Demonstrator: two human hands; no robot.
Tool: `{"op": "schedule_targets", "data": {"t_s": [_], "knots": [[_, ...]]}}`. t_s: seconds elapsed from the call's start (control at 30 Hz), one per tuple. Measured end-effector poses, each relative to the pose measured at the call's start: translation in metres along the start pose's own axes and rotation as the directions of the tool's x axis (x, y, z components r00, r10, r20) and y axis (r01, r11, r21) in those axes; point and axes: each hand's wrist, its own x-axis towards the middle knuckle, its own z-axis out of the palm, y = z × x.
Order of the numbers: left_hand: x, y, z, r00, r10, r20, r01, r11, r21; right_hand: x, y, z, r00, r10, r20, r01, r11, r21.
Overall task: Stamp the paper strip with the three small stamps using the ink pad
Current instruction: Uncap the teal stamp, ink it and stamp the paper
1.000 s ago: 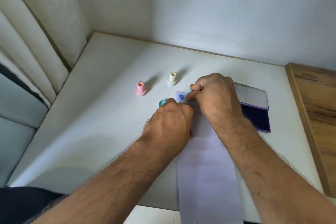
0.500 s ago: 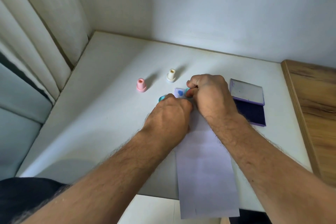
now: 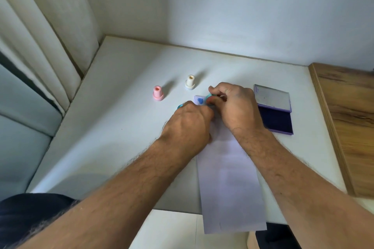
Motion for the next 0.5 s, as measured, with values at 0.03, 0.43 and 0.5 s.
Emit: {"op": "schedule_targets", "data": {"t_s": [0.03,0.43,0.5], "knots": [[0.000,0.000,0.000,1.000,0.001,-0.005,-0.001,1.000,0.010,-0.001,0.002,0.001,0.998,-0.044,-0.034,0.043,0.998,-0.038],[-0.003,-0.004,0.003,1.000,-0.013,0.023,0.015,0.998,-0.060,-0.045,-0.002,-0.012,0.879,0.470,-0.079,-0.241,0.581,0.777],[-0.003,-0.006,0.001,0.999,-0.046,0.009,0.046,0.992,-0.114,-0.051,-0.009,-0.019,0.859,0.510,-0.030,-0.253,0.476,0.842]]}}
